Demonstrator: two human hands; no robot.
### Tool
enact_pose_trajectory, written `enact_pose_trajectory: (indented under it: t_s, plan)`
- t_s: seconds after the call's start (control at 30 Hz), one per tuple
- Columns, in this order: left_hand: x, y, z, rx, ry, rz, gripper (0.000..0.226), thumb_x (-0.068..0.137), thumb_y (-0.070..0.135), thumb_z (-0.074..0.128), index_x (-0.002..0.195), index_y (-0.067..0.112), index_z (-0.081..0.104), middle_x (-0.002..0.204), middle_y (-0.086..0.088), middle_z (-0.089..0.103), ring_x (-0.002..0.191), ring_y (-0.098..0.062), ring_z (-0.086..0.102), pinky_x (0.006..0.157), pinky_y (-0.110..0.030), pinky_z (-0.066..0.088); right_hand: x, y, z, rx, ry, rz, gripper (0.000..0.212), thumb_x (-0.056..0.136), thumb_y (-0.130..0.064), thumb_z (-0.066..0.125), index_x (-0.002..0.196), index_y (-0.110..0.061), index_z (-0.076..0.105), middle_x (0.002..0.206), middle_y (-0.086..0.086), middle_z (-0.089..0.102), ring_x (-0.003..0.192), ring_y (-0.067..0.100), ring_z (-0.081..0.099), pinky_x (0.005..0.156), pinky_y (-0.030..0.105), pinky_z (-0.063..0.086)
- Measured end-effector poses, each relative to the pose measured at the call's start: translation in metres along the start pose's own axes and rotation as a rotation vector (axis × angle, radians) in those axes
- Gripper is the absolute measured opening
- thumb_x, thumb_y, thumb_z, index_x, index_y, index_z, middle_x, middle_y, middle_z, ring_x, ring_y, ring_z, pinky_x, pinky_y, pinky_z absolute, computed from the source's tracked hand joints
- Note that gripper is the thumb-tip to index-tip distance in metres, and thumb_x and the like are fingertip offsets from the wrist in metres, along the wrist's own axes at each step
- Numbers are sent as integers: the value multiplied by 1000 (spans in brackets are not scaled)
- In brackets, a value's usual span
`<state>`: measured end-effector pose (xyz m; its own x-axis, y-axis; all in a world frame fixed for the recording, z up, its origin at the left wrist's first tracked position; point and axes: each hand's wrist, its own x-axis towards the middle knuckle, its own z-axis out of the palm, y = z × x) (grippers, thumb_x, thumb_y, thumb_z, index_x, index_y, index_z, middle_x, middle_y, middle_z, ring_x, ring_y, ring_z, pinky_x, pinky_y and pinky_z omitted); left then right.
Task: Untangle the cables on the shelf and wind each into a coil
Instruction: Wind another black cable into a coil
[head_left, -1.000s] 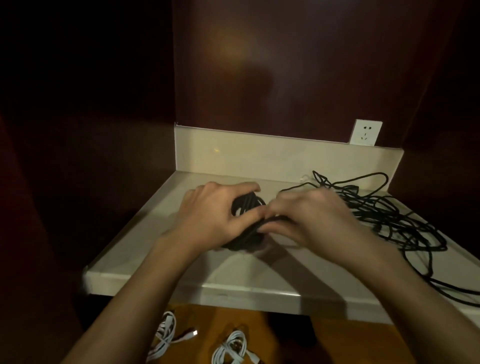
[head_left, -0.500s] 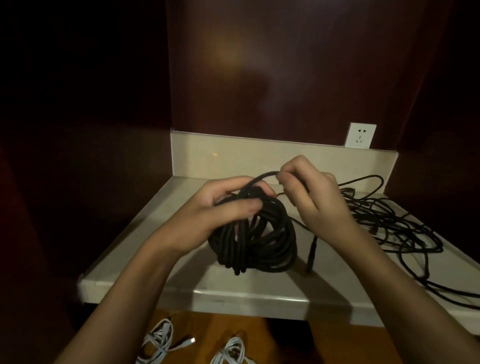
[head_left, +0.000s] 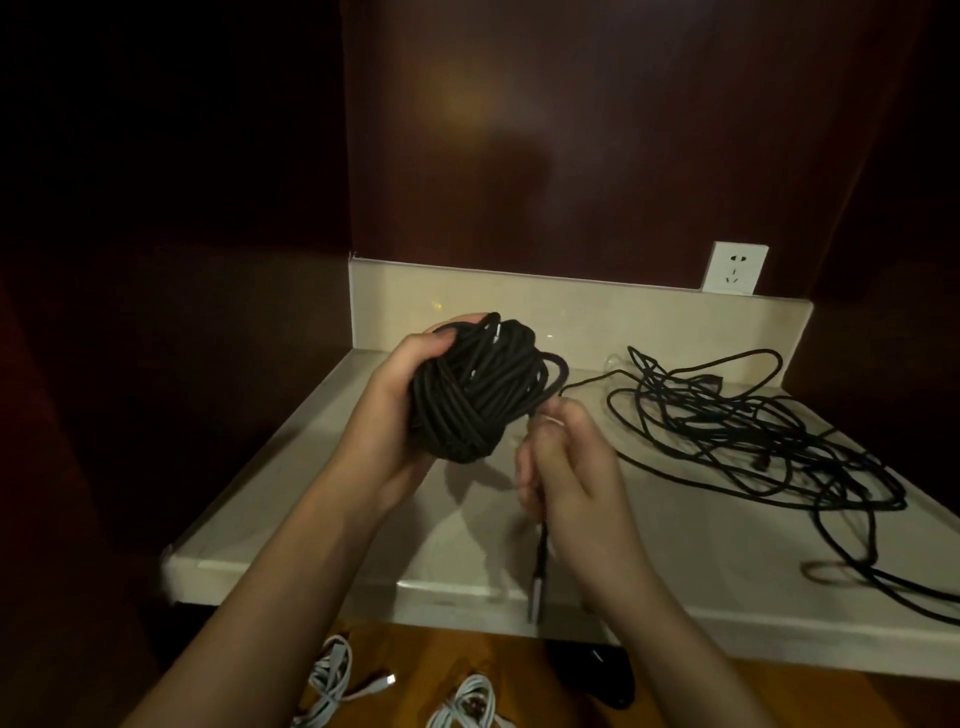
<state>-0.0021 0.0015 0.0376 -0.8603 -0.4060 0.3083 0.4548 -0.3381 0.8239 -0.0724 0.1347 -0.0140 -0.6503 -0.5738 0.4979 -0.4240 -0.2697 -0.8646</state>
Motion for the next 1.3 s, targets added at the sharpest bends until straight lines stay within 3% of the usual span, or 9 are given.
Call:
enact_pose_trajectory:
  t_s: [0.13,0.3,0.43,0.57,0.63,0.7,0.9,1.1,1.3]
  plan:
    - [6,-15,1,45,153,28,34,102,33,40,116,19,67,104,-3,74,85,-12,69,61,-23,52,-6,-7,14,58,19,36,32,106,-17,40,125,-42,44,73,0,62,54,18,57,58,33,53]
    - [12,-22,-8,138,409,256,25,102,36,50,117,22,65,113,-5,71,99,-18,68,70,-27,53,-14,-15,16,281,-61,140,18,102,-5,44,103,-9,62,77,11,61,51,20,58,48,23,47]
    - [8,-20,-7,231,429,356,20,99,39,58,114,26,62,111,-3,71,99,-14,69,74,-25,54,-10,-13,12,273,-174,127,32,98,6,37,107,-7,64,91,7,73,64,23,69,54,22,51]
    - [10,-17,-6,270,447,417,32,95,35,64,121,18,58,105,1,71,93,-12,69,72,-25,55,-3,-7,-2,75,-198,-69,13,93,-15,63,106,-17,63,98,6,72,90,25,72,72,23,53]
    - [11,-17,-6,263,456,399,40,87,40,66,120,19,59,105,1,72,95,-16,70,76,-32,57,1,-7,-9,71,-179,-153,11,95,-8,63,103,-16,62,92,8,71,87,26,72,72,22,53]
    - [11,-19,-5,243,448,366,43,88,41,66,124,18,59,109,-4,72,98,-21,71,78,-36,58,4,-10,-14,63,-164,-226,6,96,-20,60,101,-17,62,86,7,70,80,24,72,69,22,53]
    - [3,-30,10,311,458,427,32,98,27,58,127,13,54,105,-1,69,87,-7,70,65,-19,53,12,-14,-12,-8,-66,-369,26,99,-44,48,95,-23,61,70,0,62,64,14,63,63,20,48]
    - [-7,-32,18,449,454,610,45,90,28,60,128,6,47,95,28,67,91,6,65,69,-12,51,18,-14,-11,-22,15,-417,48,98,-64,33,93,-26,62,62,3,48,56,13,48,55,32,40]
    - [-9,-43,22,327,357,458,59,91,41,67,142,18,47,128,-2,64,119,-13,63,87,-23,53,26,-26,-8,118,154,-315,62,88,-76,27,67,-25,56,63,-6,50,62,15,47,67,22,41]
